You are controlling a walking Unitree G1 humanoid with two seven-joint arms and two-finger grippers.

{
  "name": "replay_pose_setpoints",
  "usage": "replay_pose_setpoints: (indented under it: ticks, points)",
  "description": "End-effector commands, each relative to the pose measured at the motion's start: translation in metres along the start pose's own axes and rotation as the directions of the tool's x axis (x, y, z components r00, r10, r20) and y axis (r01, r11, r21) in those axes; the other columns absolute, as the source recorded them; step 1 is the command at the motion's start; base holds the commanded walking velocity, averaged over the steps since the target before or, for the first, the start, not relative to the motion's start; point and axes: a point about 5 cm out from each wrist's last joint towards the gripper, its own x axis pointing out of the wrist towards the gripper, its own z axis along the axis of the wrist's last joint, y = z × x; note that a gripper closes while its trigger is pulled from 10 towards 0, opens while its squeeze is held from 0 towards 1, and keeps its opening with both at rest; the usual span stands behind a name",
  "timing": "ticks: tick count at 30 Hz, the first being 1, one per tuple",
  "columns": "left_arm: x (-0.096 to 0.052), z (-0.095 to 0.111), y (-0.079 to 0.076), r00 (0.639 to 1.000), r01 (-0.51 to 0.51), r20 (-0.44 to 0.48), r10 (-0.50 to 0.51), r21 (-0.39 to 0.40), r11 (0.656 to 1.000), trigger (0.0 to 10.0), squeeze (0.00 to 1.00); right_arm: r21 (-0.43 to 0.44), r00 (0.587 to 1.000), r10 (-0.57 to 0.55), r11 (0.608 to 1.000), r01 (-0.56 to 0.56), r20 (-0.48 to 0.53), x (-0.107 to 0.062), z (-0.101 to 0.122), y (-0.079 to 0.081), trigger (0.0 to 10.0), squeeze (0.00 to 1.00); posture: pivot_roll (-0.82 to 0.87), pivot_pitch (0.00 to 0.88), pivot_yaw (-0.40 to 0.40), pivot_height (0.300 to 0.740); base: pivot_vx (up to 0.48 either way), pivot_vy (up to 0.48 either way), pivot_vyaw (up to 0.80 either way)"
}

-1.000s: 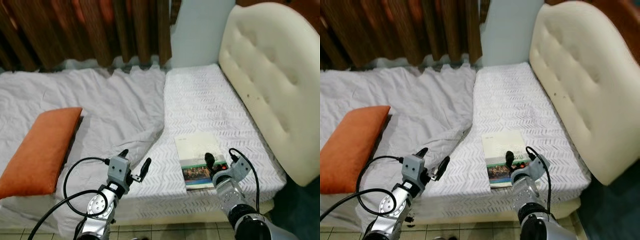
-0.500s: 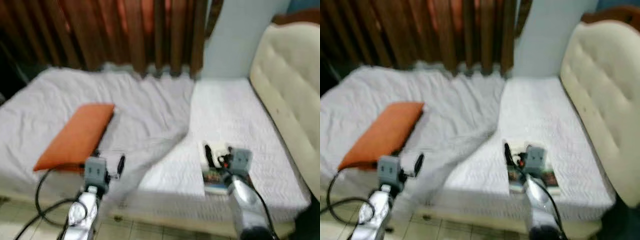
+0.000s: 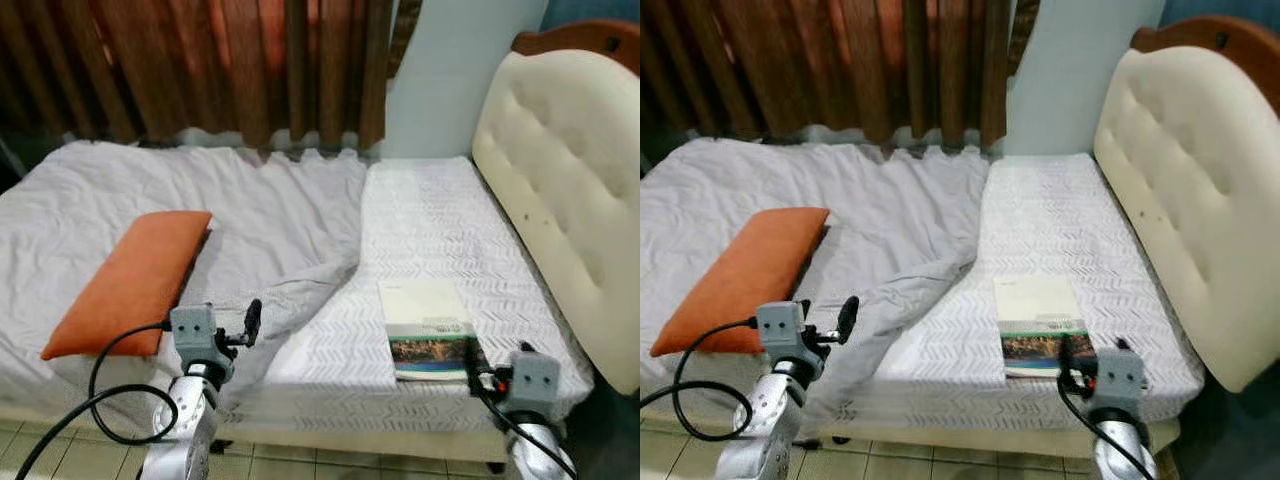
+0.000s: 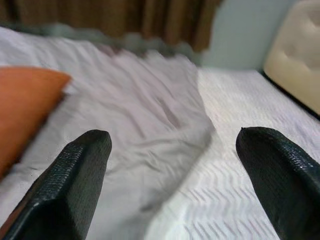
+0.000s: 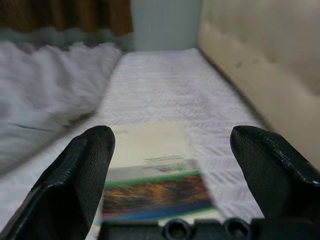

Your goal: Clean up the room

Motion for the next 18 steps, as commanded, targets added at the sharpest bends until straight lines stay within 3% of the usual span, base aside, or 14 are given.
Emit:
replay_pose_setpoints:
  ticks: [1, 4, 7, 15, 18]
  points:
    - [0.003, 0.005, 0.001, 1.0, 0.021, 0.002, -0.022, 0.029, 0.999, 10.0, 0.0, 0.047, 1.0, 0.023, 0.999, -0.023, 0.005, 0.009, 0.007, 0.007, 10.0, 0.0, -0.07, 0.0, 0.034, 0.74, 0.0, 0.48, 0.0]
    - [0.003, 0.009, 0.004, 1.0, 0.008, -0.006, -0.007, 0.087, 0.996, 10.0, 0.0, 0.075, 0.999, 0.033, 0.997, -0.031, -0.023, 0.017, 0.008, 0.009, 10.0, 0.0, -0.06, 0.0, 0.035, 0.74, 0.0, 0.48, 0.0]
    - [0.004, 0.01, 0.009, 1.0, -0.01, -0.01, 0.011, 0.095, 0.995, 10.0, 0.0, 0.083, 0.998, 0.056, 0.995, -0.053, -0.038, 0.019, 0.007, 0.014, 10.0, 0.0, -0.05, 0.0, 0.034, 0.74, 0.0, 0.48, 0.0]
    - [0.001, 0.006, 0.013, 1.0, -0.005, -0.03, 0.008, 0.101, 0.995, 10.0, 0.0, 0.116, 0.994, 0.09, 0.99, -0.082, -0.064, 0.018, 0.004, 0.019, 10.0, 0.0, -0.04, 0.0, 0.031, 0.74, 0.0, 0.48, 0.0]
    - [-0.003, 0.005, 0.016, 1.0, 0.024, -0.021, -0.021, 0.15, 0.988, 10.0, 0.0, 0.153, 0.993, 0.096, 0.985, -0.085, -0.062, 0.013, 0.001, 0.016, 10.0, 0.0, -0.04, 0.0, 0.031, 0.74, 0.0, 0.48, 0.0]
